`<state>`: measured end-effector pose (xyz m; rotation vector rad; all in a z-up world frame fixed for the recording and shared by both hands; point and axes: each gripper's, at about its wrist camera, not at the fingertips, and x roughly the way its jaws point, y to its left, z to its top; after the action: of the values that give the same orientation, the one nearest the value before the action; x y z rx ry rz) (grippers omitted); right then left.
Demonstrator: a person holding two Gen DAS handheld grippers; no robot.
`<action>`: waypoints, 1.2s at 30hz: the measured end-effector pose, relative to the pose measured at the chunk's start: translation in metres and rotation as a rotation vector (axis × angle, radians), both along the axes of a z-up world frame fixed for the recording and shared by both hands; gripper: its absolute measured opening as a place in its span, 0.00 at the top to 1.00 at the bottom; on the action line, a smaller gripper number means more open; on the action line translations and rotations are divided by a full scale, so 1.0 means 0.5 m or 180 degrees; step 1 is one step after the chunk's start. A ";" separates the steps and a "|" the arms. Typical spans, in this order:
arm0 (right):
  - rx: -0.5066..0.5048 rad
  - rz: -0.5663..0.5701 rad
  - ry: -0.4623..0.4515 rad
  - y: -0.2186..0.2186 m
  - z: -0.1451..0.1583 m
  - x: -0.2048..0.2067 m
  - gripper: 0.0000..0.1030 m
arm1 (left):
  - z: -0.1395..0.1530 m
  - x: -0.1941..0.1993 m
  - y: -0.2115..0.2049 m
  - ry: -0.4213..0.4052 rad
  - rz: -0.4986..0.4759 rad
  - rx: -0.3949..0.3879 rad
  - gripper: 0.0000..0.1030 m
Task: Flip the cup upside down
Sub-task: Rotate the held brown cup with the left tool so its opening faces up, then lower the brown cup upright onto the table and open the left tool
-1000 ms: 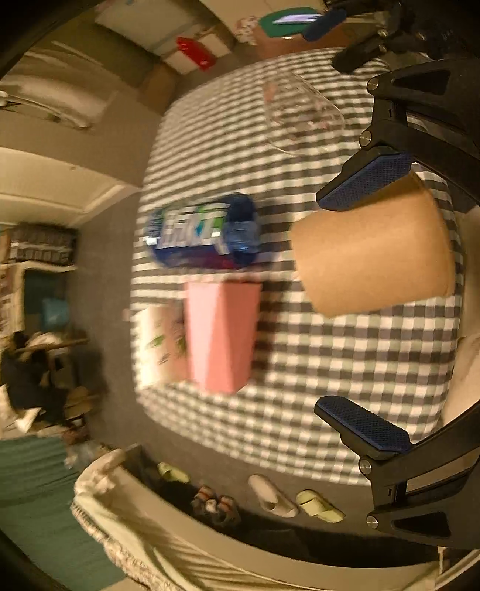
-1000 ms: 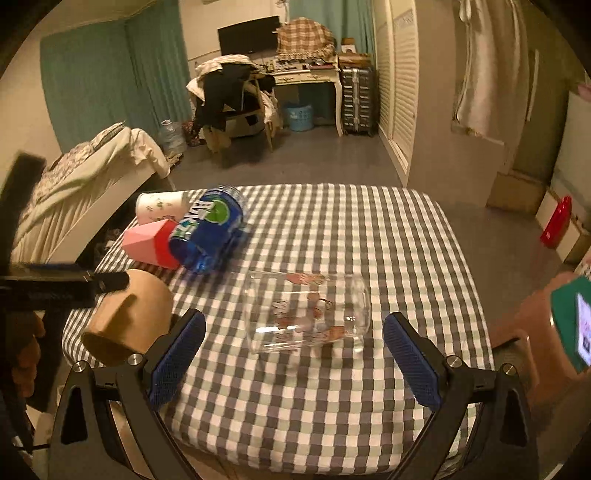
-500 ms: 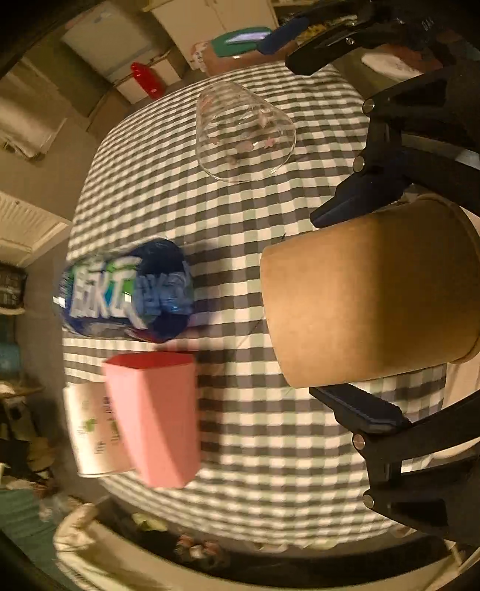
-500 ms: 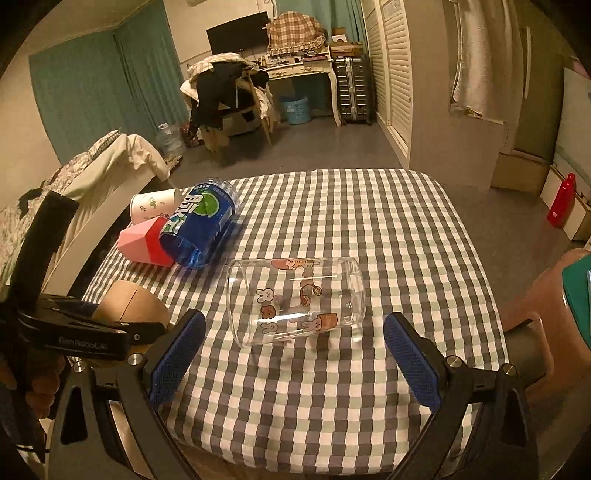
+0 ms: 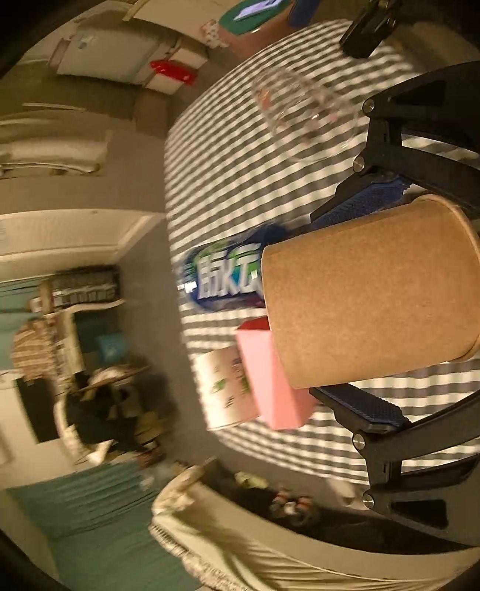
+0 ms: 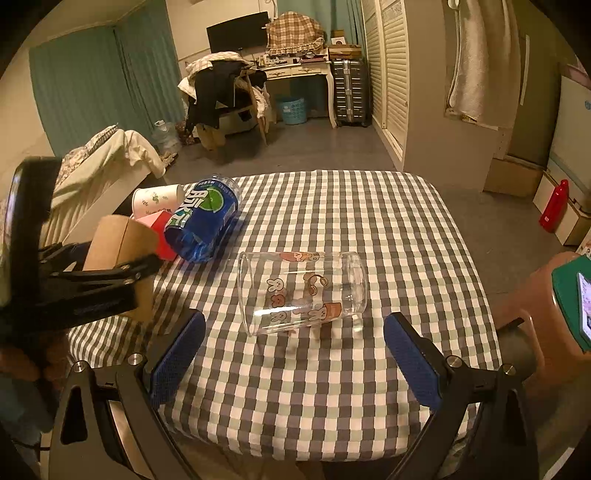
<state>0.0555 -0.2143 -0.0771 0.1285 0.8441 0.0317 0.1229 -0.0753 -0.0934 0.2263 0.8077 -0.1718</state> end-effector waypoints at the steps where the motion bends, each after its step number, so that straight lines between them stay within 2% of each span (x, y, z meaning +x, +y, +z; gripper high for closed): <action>1: -0.0020 -0.0005 0.0013 0.002 -0.001 0.000 0.05 | -0.005 -0.008 0.002 -0.0186 0.0015 -0.0009 0.18; 3: -0.0045 -0.0014 0.0039 0.005 -0.002 0.001 0.05 | -0.015 -0.022 0.004 -0.0431 0.0019 0.0039 0.18; 6: -0.0074 -0.0017 0.0060 0.009 -0.003 -0.001 0.05 | -0.041 -0.038 0.008 -0.0488 0.0006 0.0063 0.18; 11: -0.0131 0.0014 0.0072 0.023 -0.002 0.001 0.05 | -0.072 -0.059 0.030 -0.0157 0.0059 -0.0154 0.20; 15: -0.0167 0.0059 0.0085 0.039 -0.004 0.003 0.05 | -0.077 -0.082 0.053 -0.0052 0.0088 -0.0300 0.20; 21: -0.0203 0.0128 0.0113 0.062 -0.003 0.000 0.05 | -0.083 -0.092 0.064 -0.0038 0.0098 -0.0452 0.19; 27: -0.0283 0.0122 0.0097 0.078 0.009 -0.011 0.05 | -0.069 -0.096 0.055 -0.0110 0.0046 -0.0514 0.18; 30: -0.0296 0.0088 0.0042 0.081 0.019 -0.018 0.05 | -0.044 -0.099 0.051 -0.0230 0.0014 -0.0557 0.10; 36: -0.0355 0.0032 -0.0133 0.093 0.056 -0.041 0.05 | 0.014 -0.092 0.036 -0.0447 -0.0109 -0.0625 0.09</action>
<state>0.0350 -0.1678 -0.0489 0.0186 0.8031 -0.0031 0.0770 -0.0574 -0.0863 0.0660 0.6428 -0.2632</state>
